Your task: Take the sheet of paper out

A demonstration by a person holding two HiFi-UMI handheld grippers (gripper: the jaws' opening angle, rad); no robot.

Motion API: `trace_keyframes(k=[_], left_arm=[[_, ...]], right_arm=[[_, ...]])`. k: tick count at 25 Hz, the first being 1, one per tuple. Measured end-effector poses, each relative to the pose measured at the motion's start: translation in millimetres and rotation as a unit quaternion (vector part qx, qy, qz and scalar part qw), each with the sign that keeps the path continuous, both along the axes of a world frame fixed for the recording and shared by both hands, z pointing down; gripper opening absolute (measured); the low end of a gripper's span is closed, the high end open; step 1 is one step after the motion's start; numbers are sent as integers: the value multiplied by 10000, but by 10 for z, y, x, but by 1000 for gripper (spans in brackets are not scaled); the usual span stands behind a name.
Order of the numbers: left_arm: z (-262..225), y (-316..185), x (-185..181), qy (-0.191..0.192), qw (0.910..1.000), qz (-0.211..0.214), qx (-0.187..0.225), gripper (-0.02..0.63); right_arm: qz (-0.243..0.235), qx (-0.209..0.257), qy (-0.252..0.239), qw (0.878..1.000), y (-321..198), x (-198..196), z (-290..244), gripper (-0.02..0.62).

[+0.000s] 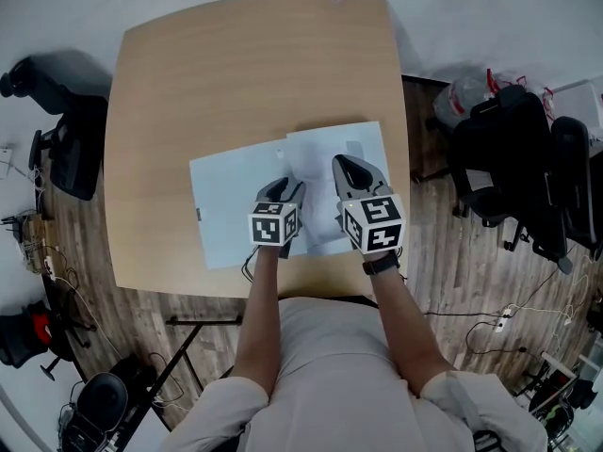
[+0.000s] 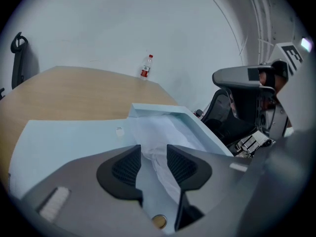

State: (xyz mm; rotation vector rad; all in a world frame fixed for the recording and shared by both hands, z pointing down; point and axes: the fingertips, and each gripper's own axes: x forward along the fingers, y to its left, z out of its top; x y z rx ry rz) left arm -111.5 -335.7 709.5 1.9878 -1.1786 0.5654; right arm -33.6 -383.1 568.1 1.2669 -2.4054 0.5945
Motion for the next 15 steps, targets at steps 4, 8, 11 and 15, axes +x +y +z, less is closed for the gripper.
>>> trace_keyframes(k=[4, 8, 11, 15], left_arm=[[145, 42, 88, 36, 9997, 115, -228, 167], [233, 66, 164, 256, 9989, 96, -391, 193], [302, 81, 196, 290, 9983, 117, -483, 201], [382, 109, 239, 278, 9978, 120, -594, 201]], right_arm=[[45, -39, 17, 10000, -26, 28, 41, 14], [94, -157, -32, 9998, -16, 46, 102, 14], [129, -223, -61, 9996, -18, 55, 146, 14], [163, -276, -82, 9995, -19, 78, 167, 14]])
